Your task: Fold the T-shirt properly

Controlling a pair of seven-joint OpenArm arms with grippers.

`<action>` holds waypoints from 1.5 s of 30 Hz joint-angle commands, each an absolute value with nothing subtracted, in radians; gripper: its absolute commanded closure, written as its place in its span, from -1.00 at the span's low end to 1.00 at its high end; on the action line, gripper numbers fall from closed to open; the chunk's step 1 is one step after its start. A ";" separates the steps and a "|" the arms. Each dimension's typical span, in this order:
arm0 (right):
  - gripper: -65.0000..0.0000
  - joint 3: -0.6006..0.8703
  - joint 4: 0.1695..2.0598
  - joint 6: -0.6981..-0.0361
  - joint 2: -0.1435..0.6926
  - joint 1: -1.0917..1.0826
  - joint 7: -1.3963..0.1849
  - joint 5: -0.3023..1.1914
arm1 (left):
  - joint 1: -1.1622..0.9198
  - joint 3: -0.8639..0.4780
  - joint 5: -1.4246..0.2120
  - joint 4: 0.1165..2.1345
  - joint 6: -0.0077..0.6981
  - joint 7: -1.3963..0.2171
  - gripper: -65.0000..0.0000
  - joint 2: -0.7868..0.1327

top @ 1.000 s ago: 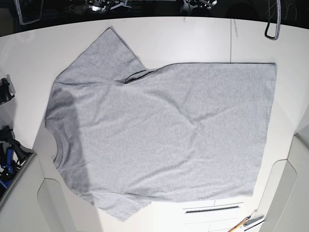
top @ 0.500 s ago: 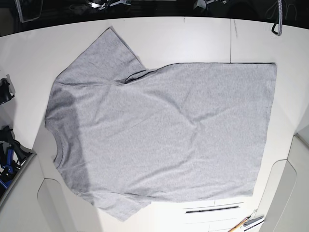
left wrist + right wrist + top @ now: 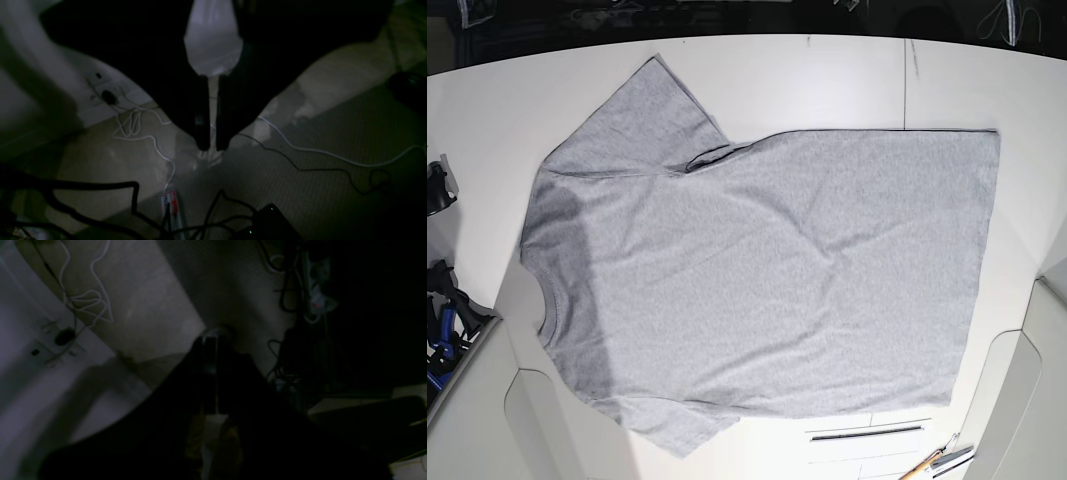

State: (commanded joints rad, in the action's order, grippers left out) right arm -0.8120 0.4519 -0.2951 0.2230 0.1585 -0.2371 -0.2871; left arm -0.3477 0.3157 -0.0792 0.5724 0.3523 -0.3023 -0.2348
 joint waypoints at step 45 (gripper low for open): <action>0.93 -0.805 1.694 0.057 0.820 0.665 -0.611 -0.334 | -1.059 -0.033 -0.124 1.723 0.255 -0.434 0.77 -0.369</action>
State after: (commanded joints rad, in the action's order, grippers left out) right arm -0.8055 1.6943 0.0570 0.8196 0.6651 -0.6106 -0.3344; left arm -1.0592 -0.0334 -0.1242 1.7233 0.2546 -0.4343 -0.3687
